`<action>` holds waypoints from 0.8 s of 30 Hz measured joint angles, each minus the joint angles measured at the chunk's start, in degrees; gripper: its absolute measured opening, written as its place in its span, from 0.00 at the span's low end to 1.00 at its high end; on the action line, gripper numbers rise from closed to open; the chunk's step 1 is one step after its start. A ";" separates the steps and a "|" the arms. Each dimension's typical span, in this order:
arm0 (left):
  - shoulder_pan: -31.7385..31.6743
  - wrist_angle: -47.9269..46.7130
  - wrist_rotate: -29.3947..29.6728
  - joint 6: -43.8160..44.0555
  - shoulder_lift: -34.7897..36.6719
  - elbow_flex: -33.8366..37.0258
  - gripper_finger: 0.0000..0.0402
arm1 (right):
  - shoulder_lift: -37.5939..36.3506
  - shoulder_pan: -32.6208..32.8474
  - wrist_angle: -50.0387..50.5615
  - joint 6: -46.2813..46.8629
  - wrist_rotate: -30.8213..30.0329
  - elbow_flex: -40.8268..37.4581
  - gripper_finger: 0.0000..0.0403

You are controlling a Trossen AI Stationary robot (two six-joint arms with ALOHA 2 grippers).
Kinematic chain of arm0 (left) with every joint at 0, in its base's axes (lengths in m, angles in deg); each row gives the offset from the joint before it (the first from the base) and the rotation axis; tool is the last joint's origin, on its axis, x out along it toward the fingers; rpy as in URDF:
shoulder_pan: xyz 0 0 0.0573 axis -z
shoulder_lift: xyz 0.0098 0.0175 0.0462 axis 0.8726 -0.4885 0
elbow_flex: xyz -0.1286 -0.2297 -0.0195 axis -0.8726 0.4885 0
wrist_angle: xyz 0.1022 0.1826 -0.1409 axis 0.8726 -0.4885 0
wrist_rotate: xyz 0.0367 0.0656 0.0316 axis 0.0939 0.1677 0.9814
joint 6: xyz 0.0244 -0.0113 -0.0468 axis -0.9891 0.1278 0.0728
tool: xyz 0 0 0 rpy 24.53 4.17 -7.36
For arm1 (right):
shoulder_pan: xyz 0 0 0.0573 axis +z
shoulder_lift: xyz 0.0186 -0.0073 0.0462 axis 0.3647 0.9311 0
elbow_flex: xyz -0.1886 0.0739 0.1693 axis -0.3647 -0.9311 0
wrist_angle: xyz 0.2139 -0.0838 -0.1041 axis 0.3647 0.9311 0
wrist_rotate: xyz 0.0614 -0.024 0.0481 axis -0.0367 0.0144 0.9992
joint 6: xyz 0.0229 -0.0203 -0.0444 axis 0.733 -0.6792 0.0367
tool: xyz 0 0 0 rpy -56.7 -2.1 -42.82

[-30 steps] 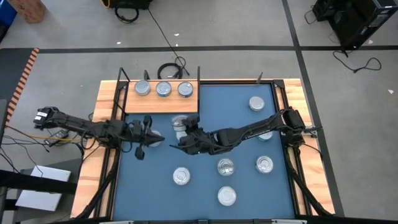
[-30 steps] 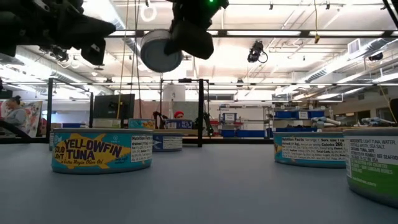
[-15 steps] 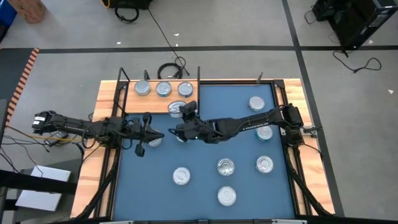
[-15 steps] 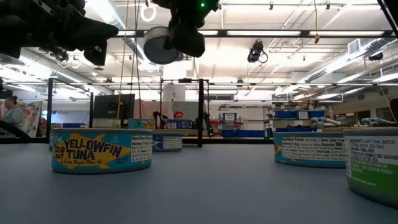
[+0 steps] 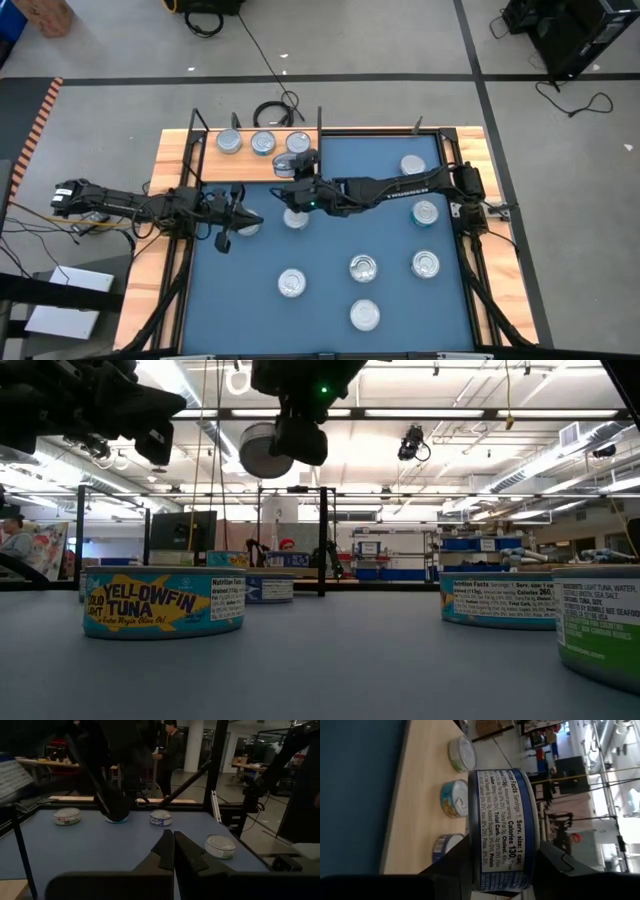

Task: Stack canned seafood by type on shelf
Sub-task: Put the blue tuna can on the shelf

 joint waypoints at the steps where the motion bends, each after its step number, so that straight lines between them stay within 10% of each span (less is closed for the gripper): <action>1: 0.00 0.17 0.00 0.00 0.00 0.00 0.01 | 0.49 0.00 -0.65 0.00 0.07 0.00 0.36; 24: 0.00 -3.68 -3.88 -1.62 6.16 -2.54 0.01 | 18.57 0.88 8.30 -0.36 -2.65 21.15 0.36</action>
